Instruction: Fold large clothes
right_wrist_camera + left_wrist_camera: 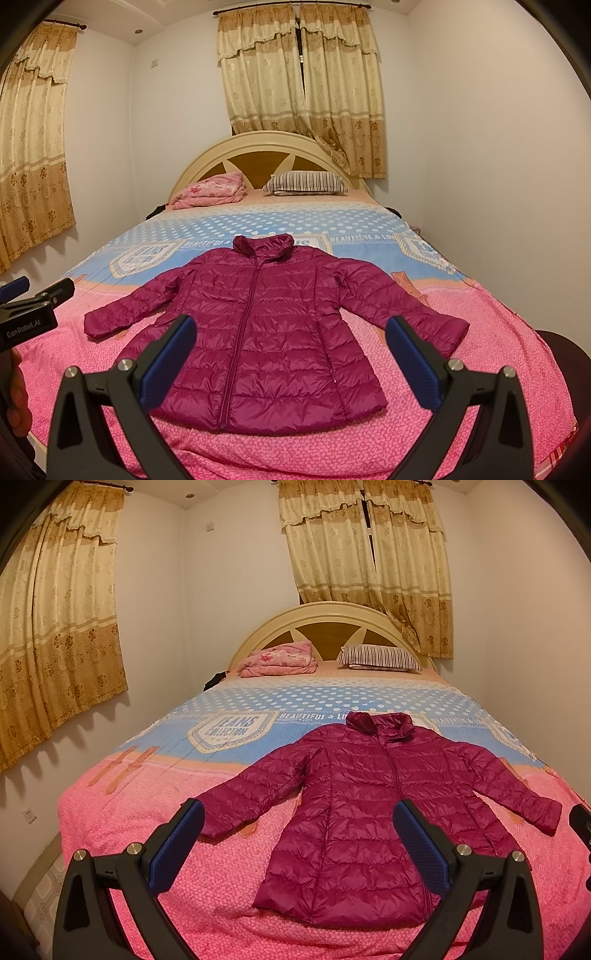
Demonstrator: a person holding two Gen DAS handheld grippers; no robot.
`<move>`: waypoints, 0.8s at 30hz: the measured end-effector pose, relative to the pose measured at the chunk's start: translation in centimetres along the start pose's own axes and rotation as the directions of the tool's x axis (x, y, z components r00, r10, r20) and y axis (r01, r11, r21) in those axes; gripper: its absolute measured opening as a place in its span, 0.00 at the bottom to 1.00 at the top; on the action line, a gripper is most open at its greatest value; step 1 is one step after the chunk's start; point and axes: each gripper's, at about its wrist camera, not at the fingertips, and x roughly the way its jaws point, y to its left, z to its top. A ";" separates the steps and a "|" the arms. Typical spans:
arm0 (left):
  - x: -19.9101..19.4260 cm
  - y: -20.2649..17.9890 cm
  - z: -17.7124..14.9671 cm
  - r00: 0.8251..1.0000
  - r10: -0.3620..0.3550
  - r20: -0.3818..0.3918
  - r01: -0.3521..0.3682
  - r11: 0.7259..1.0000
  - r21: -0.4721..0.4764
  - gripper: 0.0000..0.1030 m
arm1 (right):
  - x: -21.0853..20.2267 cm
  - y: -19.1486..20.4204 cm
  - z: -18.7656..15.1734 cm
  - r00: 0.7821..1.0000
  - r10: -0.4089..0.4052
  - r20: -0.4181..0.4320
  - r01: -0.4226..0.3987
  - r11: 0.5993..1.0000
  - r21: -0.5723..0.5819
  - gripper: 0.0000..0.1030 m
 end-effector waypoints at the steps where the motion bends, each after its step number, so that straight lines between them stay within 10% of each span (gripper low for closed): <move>1: 0.0 0.0 0.0 1.000 0.000 0.001 0.000 1.000 0.001 0.99 | 0.0 0.0 0.0 1.000 0.001 -0.001 -0.001 1.000 0.000 1.00; 24: 0.9 -0.6 -0.7 1.000 0.009 -0.016 -0.009 1.000 0.019 0.99 | 0.7 0.1 -0.7 1.000 0.012 -0.028 -0.012 1.000 0.001 1.00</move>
